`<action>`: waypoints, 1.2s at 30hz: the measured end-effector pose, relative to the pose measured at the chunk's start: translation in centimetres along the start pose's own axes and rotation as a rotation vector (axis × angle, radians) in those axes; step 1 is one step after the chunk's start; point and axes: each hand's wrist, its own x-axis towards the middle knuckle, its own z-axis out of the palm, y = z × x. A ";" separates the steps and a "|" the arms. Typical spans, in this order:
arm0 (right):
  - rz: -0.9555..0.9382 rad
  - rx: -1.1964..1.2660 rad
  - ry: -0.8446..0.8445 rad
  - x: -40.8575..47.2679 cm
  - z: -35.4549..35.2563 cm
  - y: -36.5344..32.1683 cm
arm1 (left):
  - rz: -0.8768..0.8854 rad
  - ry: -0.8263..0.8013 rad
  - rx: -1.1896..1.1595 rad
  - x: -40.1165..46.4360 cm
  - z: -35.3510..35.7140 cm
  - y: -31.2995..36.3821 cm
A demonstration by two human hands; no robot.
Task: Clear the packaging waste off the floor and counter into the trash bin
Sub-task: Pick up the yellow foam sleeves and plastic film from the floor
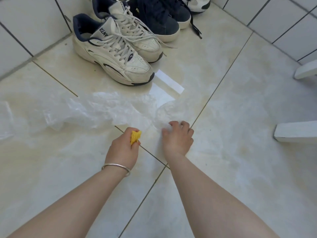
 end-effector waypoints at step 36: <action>-0.448 -0.050 -0.265 0.0 3.6 -10.3 | -0.008 0.048 0.516 7.8 -6.2 -3.0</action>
